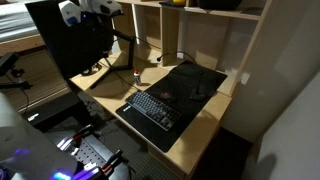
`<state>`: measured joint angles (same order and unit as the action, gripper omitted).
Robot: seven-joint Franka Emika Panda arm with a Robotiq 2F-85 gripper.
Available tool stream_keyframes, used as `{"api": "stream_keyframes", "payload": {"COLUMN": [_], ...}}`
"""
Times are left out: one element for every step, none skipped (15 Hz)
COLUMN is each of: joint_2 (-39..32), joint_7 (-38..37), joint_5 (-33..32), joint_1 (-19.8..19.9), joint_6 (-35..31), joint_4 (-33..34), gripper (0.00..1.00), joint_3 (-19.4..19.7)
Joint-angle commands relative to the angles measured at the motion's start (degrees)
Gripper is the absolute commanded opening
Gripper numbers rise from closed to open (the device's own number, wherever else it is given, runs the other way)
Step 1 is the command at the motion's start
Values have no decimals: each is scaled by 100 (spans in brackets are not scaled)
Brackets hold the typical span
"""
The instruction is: Move the mouse to the right side of the desk
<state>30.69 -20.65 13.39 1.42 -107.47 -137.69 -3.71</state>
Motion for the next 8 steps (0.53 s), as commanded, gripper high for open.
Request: {"api": "stream_keyframes", "payload": {"joint_2": [-145,-280,-373,-411,-409,-398,-378,-346], "joint_7": [-215,-383,-472,-523,-548,-561,-941,-1503], "joint_5": [12,13,14,16,17,18,67,116], "joint_1": [74,103,112,113,114,116,167,239], "joint_6": [-213,-367,-438,-467,-469,-469,-515,-724], "joint_4": [-34,-52,-52,-52,-51,-51,-60,-122], "gripper": [100,100,100,100,100,100,100,100], "joint_3": [-18,-20,-23,-30,-34,-36,-116,-242]}}
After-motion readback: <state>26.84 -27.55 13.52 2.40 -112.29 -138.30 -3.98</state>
